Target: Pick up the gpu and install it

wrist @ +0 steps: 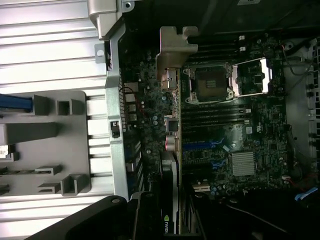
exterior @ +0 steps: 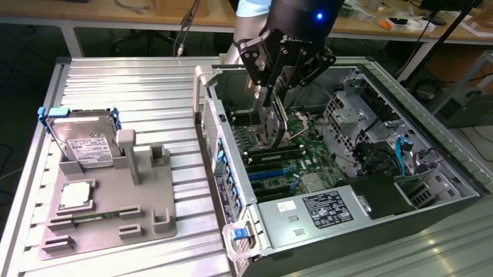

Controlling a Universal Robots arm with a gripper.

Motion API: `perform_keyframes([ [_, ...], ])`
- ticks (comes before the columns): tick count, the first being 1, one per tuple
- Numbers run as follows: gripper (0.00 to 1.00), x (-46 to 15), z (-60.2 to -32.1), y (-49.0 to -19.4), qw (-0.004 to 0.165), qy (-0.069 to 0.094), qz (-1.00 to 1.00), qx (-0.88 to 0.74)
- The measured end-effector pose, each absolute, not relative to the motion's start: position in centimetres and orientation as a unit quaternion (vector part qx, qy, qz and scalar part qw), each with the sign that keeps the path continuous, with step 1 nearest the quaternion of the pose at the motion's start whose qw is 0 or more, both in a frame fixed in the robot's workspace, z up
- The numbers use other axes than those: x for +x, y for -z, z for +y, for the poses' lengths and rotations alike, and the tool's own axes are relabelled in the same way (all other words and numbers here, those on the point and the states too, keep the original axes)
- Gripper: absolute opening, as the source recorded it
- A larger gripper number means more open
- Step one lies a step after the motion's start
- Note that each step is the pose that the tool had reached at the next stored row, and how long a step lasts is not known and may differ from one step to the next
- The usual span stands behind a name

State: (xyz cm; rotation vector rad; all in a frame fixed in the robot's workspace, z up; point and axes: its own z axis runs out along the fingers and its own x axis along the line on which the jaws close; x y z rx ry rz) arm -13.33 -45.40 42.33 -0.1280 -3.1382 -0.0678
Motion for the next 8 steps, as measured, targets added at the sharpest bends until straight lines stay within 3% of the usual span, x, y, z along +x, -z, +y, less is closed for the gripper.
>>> perform_keyframes([
  [8,0.27,-12.1,-45.4,-42.3,0.000,0.022,-0.999,-0.041],
])
